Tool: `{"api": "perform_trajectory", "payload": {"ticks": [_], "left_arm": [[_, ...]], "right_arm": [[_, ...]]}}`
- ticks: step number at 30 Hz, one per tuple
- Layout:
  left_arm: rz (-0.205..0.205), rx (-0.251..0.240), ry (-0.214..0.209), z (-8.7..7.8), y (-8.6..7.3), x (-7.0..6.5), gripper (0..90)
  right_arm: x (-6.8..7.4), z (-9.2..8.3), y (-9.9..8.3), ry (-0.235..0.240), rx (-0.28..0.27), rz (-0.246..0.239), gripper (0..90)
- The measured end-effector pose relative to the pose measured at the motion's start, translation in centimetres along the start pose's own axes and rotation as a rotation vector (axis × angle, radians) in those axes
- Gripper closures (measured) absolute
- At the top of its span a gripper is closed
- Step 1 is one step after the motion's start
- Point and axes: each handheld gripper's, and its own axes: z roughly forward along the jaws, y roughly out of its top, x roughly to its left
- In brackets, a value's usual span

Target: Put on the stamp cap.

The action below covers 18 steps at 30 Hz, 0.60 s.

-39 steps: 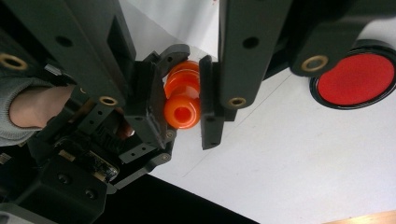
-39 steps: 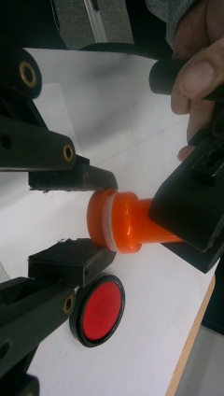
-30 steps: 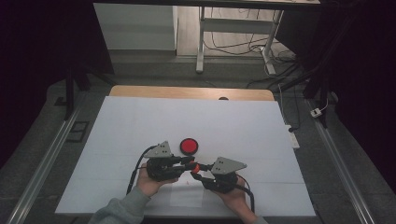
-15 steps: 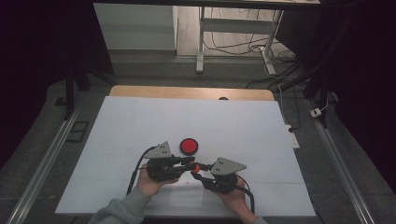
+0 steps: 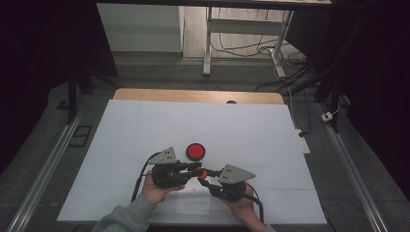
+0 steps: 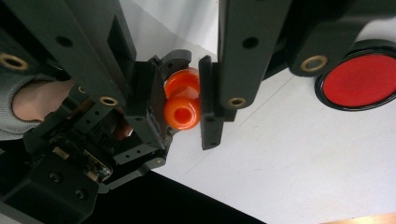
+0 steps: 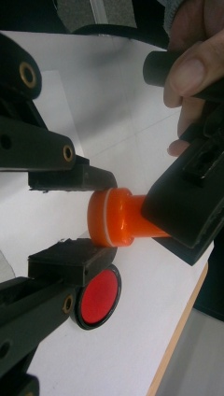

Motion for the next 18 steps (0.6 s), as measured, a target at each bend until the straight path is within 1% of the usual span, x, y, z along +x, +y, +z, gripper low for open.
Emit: {"api": "perform_trajectory", "payload": {"ticks": [2,5,9,11,15,18], "left_arm": [[-0.002,-0.003,-0.001,0.00,-0.04,0.00,73.2],[0.007,-0.002,0.002,0.09,-0.17,-0.06,73.3],[0.011,-0.008,0.015,0.32,-0.42,-0.27,73.4],[0.014,-0.004,0.024,0.46,-0.49,-0.36,73.4],[0.008,0.006,0.027,0.54,-0.50,-0.32,73.4],[0.006,0.012,0.024,0.49,-0.41,-0.26,73.2]], "right_arm": [[0.07,-0.04,-0.03,-0.005,0.000,0.000,64.8],[0.09,-0.06,-0.07,-0.004,-0.003,-0.004,64.8],[0.07,-0.06,-0.23,-0.003,0.002,-0.012,64.8],[-0.05,-0.03,-0.32,0.004,0.004,-0.014,64.8],[-0.14,0.02,-0.43,0.011,0.014,-0.011,64.7],[-0.13,0.06,-0.41,0.007,0.021,-0.020,64.6]]}}
